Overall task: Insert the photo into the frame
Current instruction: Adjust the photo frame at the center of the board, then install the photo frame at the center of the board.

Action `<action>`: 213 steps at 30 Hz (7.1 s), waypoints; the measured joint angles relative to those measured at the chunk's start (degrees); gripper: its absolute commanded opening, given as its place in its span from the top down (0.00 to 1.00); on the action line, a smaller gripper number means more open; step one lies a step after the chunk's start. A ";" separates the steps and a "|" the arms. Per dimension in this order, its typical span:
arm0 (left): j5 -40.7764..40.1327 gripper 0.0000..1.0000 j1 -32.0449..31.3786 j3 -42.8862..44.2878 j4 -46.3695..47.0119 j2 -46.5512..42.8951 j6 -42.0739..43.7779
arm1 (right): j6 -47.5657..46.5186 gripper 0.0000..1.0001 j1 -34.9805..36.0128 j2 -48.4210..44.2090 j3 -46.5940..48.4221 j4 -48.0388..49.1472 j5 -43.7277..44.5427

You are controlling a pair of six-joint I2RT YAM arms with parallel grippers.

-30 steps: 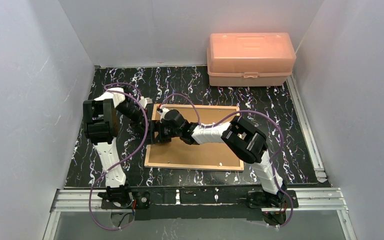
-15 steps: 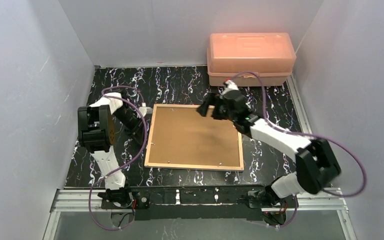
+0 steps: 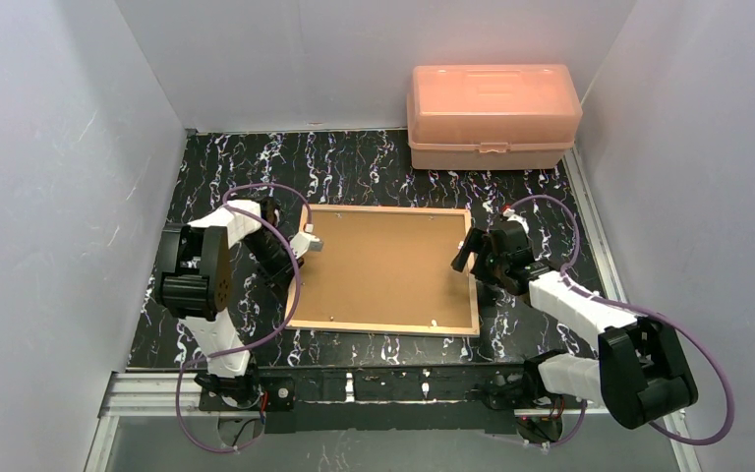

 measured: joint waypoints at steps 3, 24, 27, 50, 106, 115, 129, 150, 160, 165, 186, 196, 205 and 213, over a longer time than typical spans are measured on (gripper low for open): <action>-0.28 0.99 0.00 -0.22 0.68 -0.48 0.28 | -0.02 0.01 -0.46 1.31 -0.17 0.90 -1.42; -3.39 0.99 -0.37 -5.55 -3.28 -4.90 1.25 | -2.32 0.01 5.92 39.52 34.10 7.85 -4.35; -3.04 0.98 -0.61 -5.57 -5.66 -4.85 1.16 | -3.17 0.01 7.89 45.51 41.90 7.78 -4.61; -6.29 0.92 16.59 46.73 -8.52 18.36 -7.21 | 1.60 0.01 12.26 7.76 15.02 -1.79 -11.19; 9.46 1.00 -2.12 12.81 -5.51 13.09 -9.53 | 6.12 0.01 -0.76 29.75 28.94 5.46 -19.74; 13.09 1.00 -3.30 12.70 -5.16 11.28 -12.11 | 5.90 0.01 -0.55 37.70 33.18 5.90 -23.56; 12.83 1.00 -3.10 11.02 -3.85 9.11 -13.70 | 5.42 0.01 1.11 40.33 42.14 5.03 -26.36; 7.41 1.00 1.25 4.09 -3.43 5.70 -8.39 | 1.66 0.01 -4.79 8.13 6.25 -6.25 -22.73; 8.11 1.00 -0.15 2.62 -2.08 5.68 -8.85 | 5.73 0.01 -4.81 17.16 9.33 1.81 -26.32; 8.46 1.00 -1.95 2.71 -0.76 5.68 -10.54 | 6.51 0.01 -4.79 25.00 17.90 3.37 -26.27; 13.64 0.97 -3.58 6.32 0.66 4.87 -16.26 | 11.26 0.01 13.66 11.63 18.67 6.25 -12.09; 14.43 1.00 -1.81 6.32 -0.76 5.35 -16.44 | 19.19 0.01 41.22 17.70 13.00 20.39 0.26; 15.78 1.00 0.42 7.23 -0.70 7.91 -17.33 | 24.20 0.01 48.72 29.81 16.13 31.23 4.28; 17.84 0.92 0.42 7.69 -0.96 9.73 -17.25 | 26.60 0.02 51.93 34.56 19.76 34.16 6.49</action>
